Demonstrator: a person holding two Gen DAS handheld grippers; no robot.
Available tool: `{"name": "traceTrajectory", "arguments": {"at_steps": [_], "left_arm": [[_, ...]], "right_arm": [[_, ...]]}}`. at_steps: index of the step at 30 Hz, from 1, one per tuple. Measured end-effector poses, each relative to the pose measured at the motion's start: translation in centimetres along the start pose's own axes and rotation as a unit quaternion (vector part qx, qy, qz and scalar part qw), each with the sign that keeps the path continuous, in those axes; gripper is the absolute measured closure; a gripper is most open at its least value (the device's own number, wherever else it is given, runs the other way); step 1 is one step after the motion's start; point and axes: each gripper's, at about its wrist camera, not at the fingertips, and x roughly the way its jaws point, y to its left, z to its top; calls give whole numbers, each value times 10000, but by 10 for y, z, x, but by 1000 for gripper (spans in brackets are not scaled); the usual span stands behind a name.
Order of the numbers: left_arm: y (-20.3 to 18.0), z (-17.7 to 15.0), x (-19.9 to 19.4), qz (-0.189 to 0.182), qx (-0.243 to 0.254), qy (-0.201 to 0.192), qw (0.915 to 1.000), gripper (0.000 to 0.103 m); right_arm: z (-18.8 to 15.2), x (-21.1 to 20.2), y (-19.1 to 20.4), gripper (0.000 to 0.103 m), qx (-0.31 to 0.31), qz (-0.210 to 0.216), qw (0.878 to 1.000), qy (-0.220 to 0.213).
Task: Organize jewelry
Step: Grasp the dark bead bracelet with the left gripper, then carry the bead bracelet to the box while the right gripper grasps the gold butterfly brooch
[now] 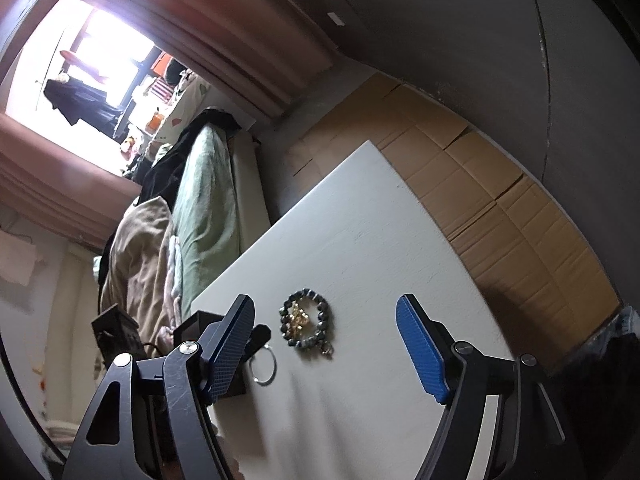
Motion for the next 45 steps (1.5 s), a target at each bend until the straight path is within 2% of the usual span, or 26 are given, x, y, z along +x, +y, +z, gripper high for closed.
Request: {"name": "traceTrajectory", "arguments": {"at_steps": [6, 9, 12, 13, 19, 28, 35, 40, 45], "left_arm": [[-1, -2, 17, 158, 77, 123, 9998, 77], [1, -1, 17, 127, 39, 49, 9999, 80], [1, -2, 17, -7, 29, 72, 10000, 93], [0, -2, 17, -1, 49, 86, 10000, 94], [-3, -6, 7, -81, 110, 24, 9999, 94], [-3, -3, -23, -707, 1, -89, 9975, 95], [1, 1, -45, -1056, -68, -214, 9942, 95], [9, 7, -64, -1142, -147, -402, 9925, 95], [23, 12, -77, -1058, -267, -572, 9924, 95]], "right_arm": [[1, 6, 4, 29, -7, -51, 10000, 46], [2, 5, 7, 29, -62, -95, 9999, 6], [2, 5, 9, 29, -111, -99, 9999, 26], [1, 5, 9, 29, -113, -100, 9999, 43], [0, 3, 6, 29, -125, -131, 9998, 67], [-2, 5, 4, 29, -169, -199, 9996, 113], [-6, 11, 8, 29, -268, -273, 9991, 156], [-11, 25, 18, 29, -416, -328, 9982, 271], [-15, 46, 27, 29, -597, -391, 9963, 483]]}}
